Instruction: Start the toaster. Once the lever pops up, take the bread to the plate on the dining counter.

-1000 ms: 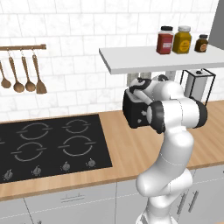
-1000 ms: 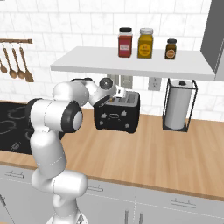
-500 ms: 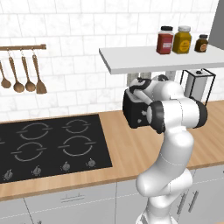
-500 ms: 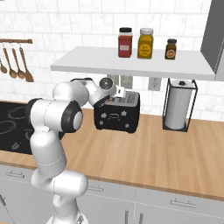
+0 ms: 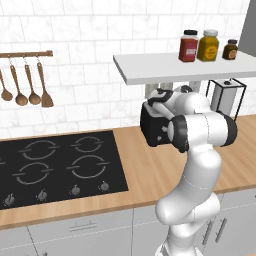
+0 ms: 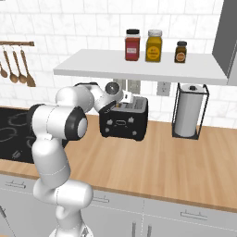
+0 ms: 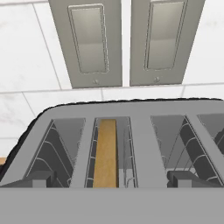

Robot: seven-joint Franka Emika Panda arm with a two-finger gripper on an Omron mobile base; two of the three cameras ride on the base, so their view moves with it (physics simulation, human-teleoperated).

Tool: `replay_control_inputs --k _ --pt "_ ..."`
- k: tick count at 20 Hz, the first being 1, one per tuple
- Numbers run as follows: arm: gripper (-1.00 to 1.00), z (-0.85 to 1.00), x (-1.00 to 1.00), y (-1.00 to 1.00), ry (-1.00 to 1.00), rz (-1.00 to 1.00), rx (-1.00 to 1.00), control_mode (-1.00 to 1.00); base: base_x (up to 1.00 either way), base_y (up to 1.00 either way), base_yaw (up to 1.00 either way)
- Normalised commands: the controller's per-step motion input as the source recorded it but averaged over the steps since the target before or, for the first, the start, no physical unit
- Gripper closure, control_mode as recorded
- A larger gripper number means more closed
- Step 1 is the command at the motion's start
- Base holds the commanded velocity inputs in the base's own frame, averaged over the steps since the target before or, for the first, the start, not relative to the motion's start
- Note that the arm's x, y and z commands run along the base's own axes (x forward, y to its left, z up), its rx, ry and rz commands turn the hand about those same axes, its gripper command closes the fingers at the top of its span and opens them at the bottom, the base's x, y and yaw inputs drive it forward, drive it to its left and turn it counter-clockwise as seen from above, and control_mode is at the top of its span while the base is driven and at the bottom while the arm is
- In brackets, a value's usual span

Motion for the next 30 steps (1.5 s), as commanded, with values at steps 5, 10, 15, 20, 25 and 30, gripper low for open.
replay_control_inputs --k 5,10,15,20,25,30 --pt "-1.00 0.00 0.00 0.00 0.00 0.00 0.00 -1.00 0.00 0.00 0.00" --pt "-1.00 0.00 0.00 0.00 0.00 0.00 0.00 -1.00 0.00 0.00 0.00" --pt "-1.00 0.00 0.00 0.00 0.00 0.00 0.00 -1.00 0.00 0.00 0.00" --pt "-1.00 0.00 0.00 0.00 0.00 0.00 0.00 -1.00 0.00 0.00 0.00" --pt "-1.00 0.00 0.00 0.00 0.00 0.00 0.00 -1.00 0.00 0.00 0.00" --pt "-1.00 0.00 0.00 0.00 0.00 0.00 0.00 -1.00 0.00 0.00 0.00"
